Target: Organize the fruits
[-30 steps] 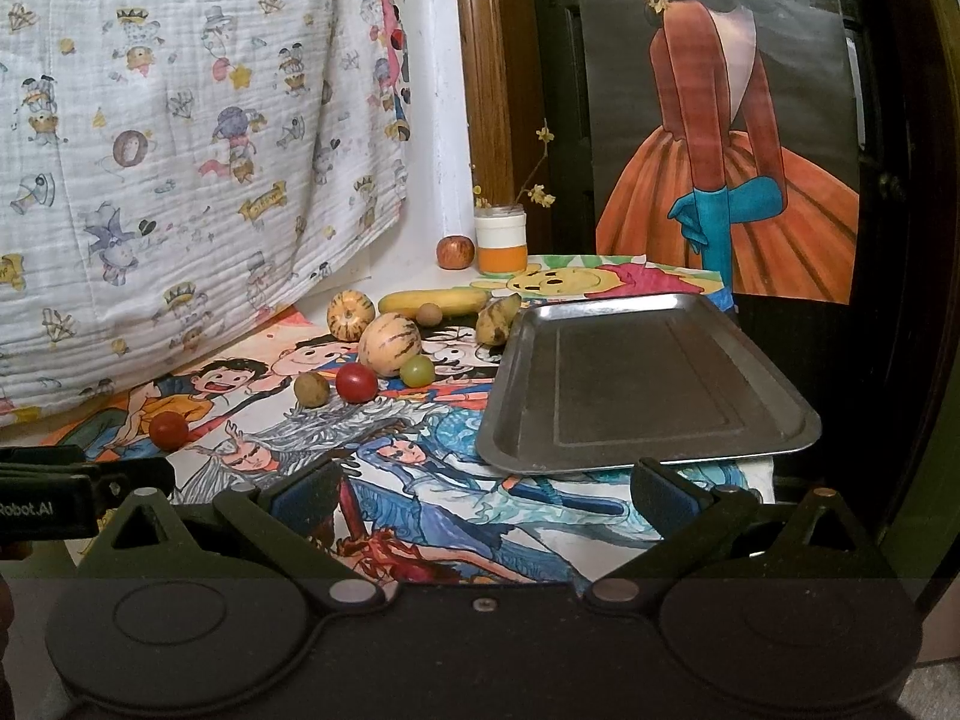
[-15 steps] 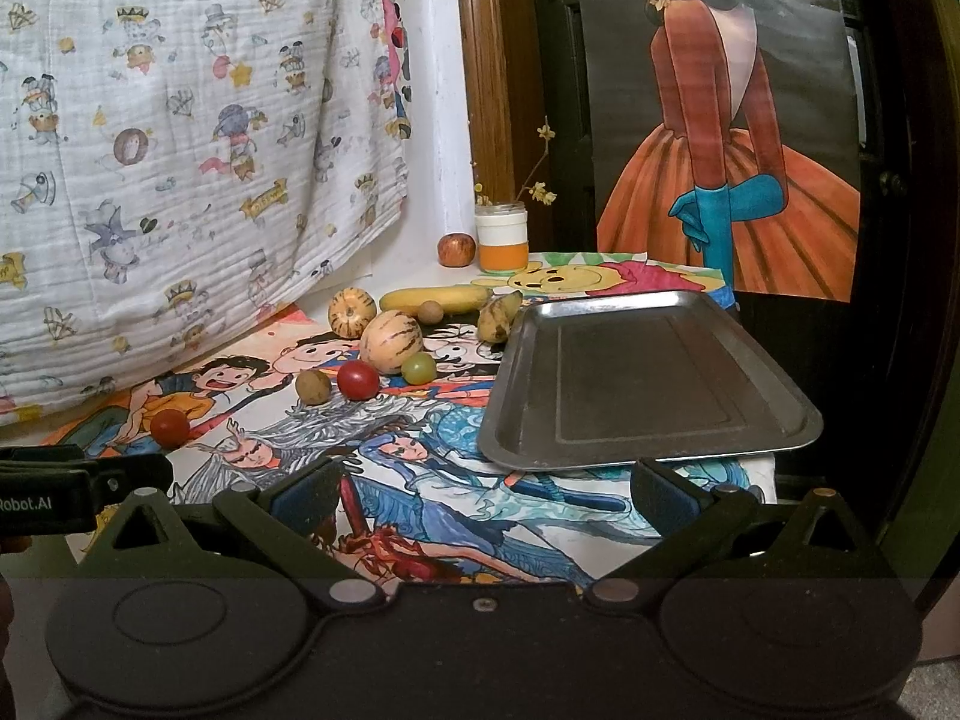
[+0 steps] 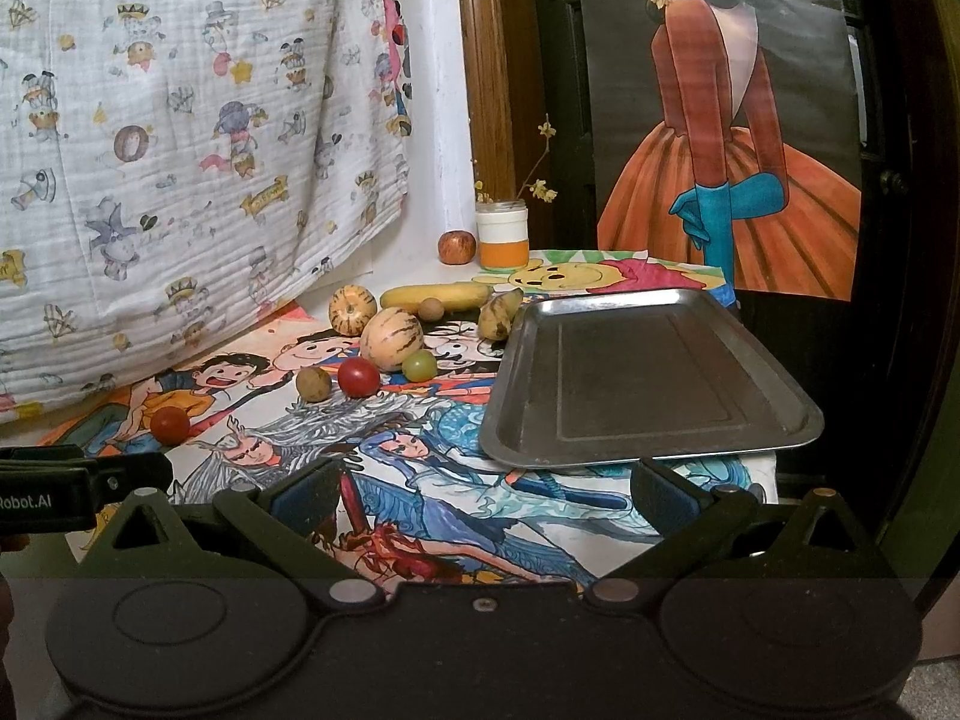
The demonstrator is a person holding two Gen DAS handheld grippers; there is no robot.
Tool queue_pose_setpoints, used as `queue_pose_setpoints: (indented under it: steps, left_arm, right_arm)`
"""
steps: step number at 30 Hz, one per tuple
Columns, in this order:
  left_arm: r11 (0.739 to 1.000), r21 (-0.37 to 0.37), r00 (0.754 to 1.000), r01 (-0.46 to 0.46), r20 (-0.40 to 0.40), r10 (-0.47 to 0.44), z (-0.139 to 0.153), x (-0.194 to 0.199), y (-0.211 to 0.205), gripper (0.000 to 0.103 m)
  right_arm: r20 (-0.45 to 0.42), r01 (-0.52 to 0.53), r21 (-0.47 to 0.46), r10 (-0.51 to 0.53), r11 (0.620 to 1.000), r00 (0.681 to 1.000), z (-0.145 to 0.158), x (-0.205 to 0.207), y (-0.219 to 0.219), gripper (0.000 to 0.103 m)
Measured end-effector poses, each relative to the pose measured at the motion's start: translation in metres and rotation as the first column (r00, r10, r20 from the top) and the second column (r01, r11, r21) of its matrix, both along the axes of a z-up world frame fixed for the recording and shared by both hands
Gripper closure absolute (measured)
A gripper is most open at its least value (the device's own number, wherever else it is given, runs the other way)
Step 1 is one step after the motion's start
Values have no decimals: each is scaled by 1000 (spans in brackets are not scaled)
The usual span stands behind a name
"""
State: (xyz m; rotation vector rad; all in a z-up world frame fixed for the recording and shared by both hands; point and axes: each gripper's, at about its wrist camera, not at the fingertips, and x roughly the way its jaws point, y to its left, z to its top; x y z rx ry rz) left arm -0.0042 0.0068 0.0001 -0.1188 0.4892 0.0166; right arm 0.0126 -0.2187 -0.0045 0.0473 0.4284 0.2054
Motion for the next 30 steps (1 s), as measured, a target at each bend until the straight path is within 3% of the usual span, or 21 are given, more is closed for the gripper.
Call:
queue_pose_setpoints:
  steps: [9,13,22,30]
  left_arm:
    - [1000,-4,1000,3,-9,-3,-3,1,1,0]
    - [1000,-8,1000,3,-15,-3,-4,2,1,0]
    - [1000,-20,1000,-20,-9,20,1,5,7,0]
    - [996,-12,996,-94,12,94,13,19,28,0]
  right_arm:
    - [-3,-1,-1,1,1000,1000,11,4,-5,0]
    - [-6,-1,-3,1,1000,1000,-3,2,2,0]
    - [-5,-3,-8,3,1000,1000,-1,5,1,0]
    - [-24,-55,-26,54,998,998,25,27,-1,0]
